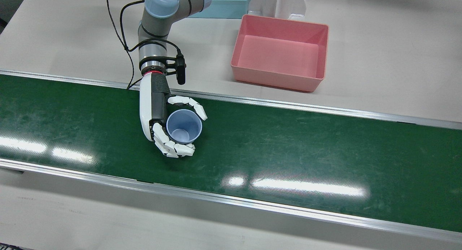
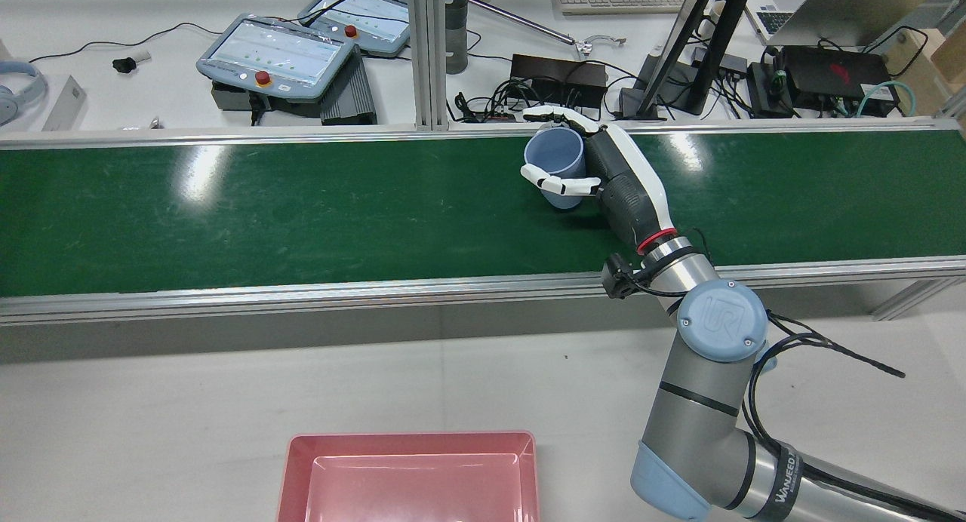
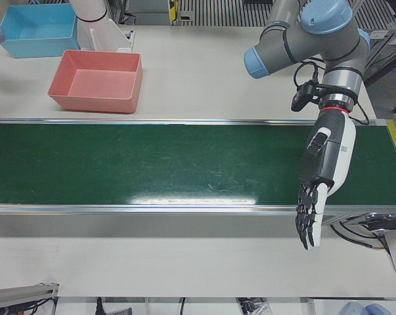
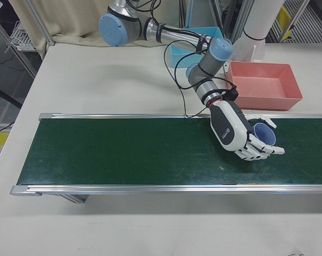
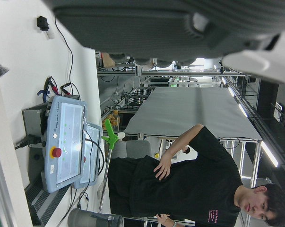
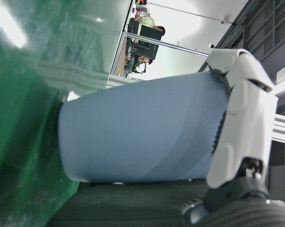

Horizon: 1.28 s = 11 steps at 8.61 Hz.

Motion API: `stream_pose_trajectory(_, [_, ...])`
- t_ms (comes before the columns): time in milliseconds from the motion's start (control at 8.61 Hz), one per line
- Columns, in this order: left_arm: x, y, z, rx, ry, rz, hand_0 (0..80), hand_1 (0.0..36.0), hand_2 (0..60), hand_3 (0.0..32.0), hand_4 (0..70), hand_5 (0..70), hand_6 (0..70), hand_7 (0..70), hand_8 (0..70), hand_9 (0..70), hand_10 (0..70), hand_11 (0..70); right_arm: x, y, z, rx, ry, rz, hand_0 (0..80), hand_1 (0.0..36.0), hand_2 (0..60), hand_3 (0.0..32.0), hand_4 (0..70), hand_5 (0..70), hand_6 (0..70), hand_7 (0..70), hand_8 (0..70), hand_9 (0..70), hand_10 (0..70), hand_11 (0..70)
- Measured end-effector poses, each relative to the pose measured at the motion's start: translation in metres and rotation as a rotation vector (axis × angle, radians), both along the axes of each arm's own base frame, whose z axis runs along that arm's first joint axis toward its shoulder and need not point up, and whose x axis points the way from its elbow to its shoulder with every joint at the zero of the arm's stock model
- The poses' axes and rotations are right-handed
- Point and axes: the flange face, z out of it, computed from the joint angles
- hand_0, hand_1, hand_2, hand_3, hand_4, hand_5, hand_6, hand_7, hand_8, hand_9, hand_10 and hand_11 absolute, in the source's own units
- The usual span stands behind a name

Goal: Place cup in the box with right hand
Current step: 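Lift the cup off the belt and carry it toward the pink box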

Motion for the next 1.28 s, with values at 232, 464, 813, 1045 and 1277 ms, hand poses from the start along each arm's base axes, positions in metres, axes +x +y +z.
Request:
stream_pose_trajectory(232, [0.0,0.0,0.0,0.001,0.0,0.0,0.0,0.0,0.0,0.0,0.0,0.0,0.0,0.0,0.0,0.0,0.0,0.0,0.001,0.002,-0.009,0.011,-0.019,-0.003,74.0,36.0,60.0,0.0,0.0,28.0,47.7,70.0,70.0,70.0,53.5,70.0])
stream_pose_trajectory(464, [0.0,0.0,0.0,0.0,0.0,0.0,0.0,0.0,0.0,0.0,0.0,0.0,0.0,0.0,0.0,0.0,0.0,0.0,0.012,0.007,-0.057,0.071,-0.098,0.002,69.8,36.0,60.0,0.0,0.0,27.2,46.8,70.0,70.0,70.0,51.0,70.0])
stream_pose_trajectory(813, [0.0,0.0,-0.001,0.0,0.0,0.0,0.0,0.0,0.0,0.0,0.0,0.0,0.0,0.0,0.0,0.0,0.0,0.0,0.013,0.054,-0.115,0.17,-0.154,-0.044,63.6,36.0,60.0,0.0,0.0,25.6,45.3,70.0,67.0,70.0,46.9,70.0])
stream_pose_trajectory(1045, [0.0,0.0,-0.001,0.0,0.0,0.0,0.0,0.0,0.0,0.0,0.0,0.0,0.0,0.0,0.0,0.0,0.0,0.0,-0.025,0.133,-0.141,0.225,-0.153,-0.159,61.3,36.0,60.0,0.0,0.0,25.0,43.6,70.0,64.2,70.0,45.8,68.4])
stream_pose_trajectory(1277, [0.0,0.0,-0.001,0.001,0.0,0.0,0.0,0.0,0.0,0.0,0.0,0.0,0.0,0.0,0.0,0.0,0.0,0.0,-0.053,0.194,-0.155,0.268,-0.122,-0.237,57.7,36.0,60.0,0.0,0.0,23.5,39.3,70.0,60.0,70.0,42.0,62.6])
